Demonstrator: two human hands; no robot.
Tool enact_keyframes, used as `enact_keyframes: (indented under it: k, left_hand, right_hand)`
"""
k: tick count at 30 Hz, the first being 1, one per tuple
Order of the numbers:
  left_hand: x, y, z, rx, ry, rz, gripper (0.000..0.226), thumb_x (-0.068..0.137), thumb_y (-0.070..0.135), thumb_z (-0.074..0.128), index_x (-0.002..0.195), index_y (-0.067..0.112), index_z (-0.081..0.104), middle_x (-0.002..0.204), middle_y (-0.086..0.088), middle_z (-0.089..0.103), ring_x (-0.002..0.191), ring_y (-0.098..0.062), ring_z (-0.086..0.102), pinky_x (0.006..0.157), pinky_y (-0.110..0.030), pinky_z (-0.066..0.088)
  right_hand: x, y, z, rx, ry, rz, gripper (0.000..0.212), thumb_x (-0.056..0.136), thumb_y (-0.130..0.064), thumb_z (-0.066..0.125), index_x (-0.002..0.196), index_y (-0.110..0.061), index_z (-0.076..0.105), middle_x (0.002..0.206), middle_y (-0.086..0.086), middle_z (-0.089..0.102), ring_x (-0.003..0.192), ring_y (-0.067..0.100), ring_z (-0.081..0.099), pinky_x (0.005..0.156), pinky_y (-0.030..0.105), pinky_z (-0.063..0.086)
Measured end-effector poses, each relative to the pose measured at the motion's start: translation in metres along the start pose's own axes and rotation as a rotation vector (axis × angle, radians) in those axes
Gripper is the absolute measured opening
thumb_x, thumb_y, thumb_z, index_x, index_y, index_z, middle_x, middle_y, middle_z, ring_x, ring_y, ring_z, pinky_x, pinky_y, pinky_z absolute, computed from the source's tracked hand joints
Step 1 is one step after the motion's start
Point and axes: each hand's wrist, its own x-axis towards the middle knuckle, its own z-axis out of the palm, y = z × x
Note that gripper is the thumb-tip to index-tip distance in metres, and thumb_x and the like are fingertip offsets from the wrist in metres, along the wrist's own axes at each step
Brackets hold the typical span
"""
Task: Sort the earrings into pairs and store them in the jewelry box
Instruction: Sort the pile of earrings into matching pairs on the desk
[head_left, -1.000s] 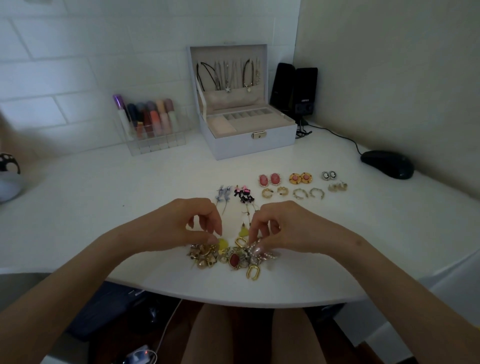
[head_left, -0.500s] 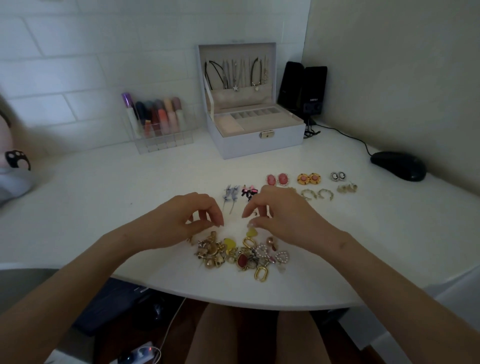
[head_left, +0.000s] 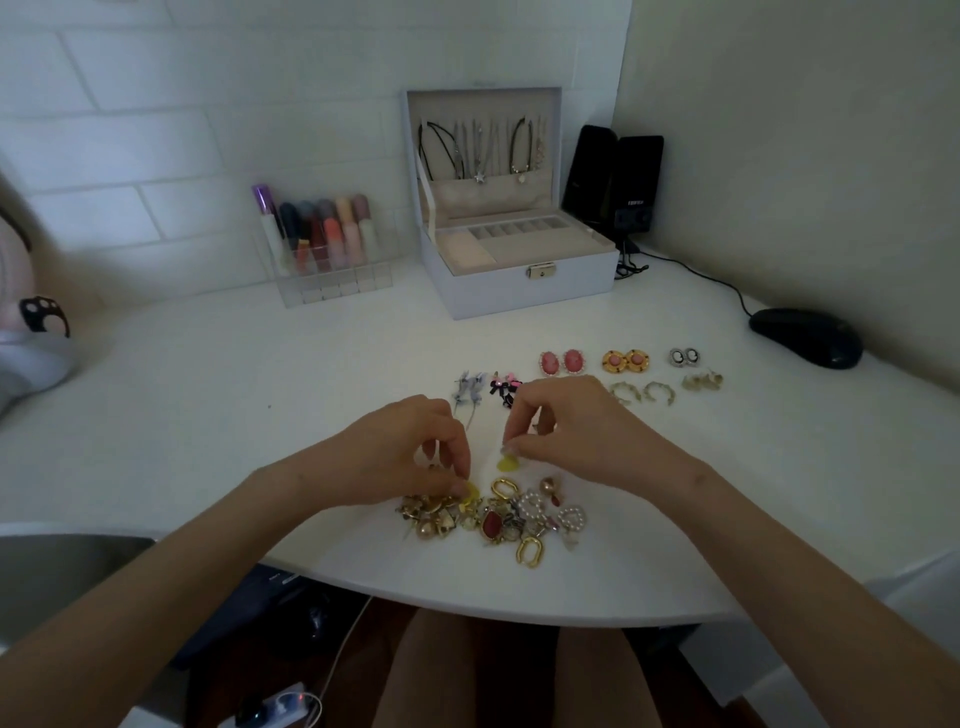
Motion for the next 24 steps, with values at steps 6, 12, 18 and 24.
enact_keyframes:
  k: [6, 12, 18, 24]
  left_hand:
    - [0.001, 0.001, -0.002, -0.124, 0.042, 0.018, 0.010, 0.078, 0.028, 0.071, 0.079, 0.029, 0.061, 0.092, 0.009, 0.059, 0.086, -0.002, 0.051, 0.069, -0.008, 0.037]
    - [0.009, 0.015, -0.004, -0.358, 0.141, 0.019, 0.009, 0.081, 0.015, 0.069, 0.083, 0.011, 0.062, 0.077, 0.003, 0.069, 0.071, -0.002, 0.064, 0.068, -0.014, 0.049]
    - [0.029, 0.031, 0.004, -0.387, 0.149, 0.033, 0.005, 0.082, 0.011, 0.067, 0.086, 0.010, 0.063, 0.080, 0.001, 0.070, 0.076, -0.006, 0.067, 0.076, -0.022, 0.054]
    - [0.051, 0.061, 0.022, -0.348, 0.103, 0.080, 0.004, 0.083, 0.011, 0.067, 0.083, 0.013, 0.064, 0.079, 0.008, 0.066, 0.071, -0.001, 0.063, 0.068, -0.014, 0.049]
  right_hand:
    - [-0.004, 0.001, -0.008, 0.284, -0.009, 0.030, 0.017, 0.078, 0.002, 0.061, 0.069, -0.009, 0.052, 0.082, 0.003, 0.073, 0.072, 0.009, 0.069, 0.060, 0.026, 0.058]
    - [-0.009, 0.010, -0.018, 0.399, 0.042, 0.047, 0.010, 0.079, 0.004, 0.066, 0.076, 0.004, 0.056, 0.077, 0.014, 0.071, 0.065, 0.018, 0.070, 0.053, 0.028, 0.057]
    - [-0.025, 0.022, -0.032, 0.346, 0.090, 0.073, 0.013, 0.078, 0.005, 0.065, 0.071, -0.002, 0.056, 0.075, 0.006, 0.071, 0.057, 0.009, 0.065, 0.051, 0.024, 0.053]
    - [-0.049, 0.041, -0.048, 0.473, 0.116, 0.179, 0.010, 0.069, 0.002, 0.075, 0.072, 0.003, 0.066, 0.061, 0.010, 0.067, 0.053, 0.015, 0.063, 0.049, 0.024, 0.053]
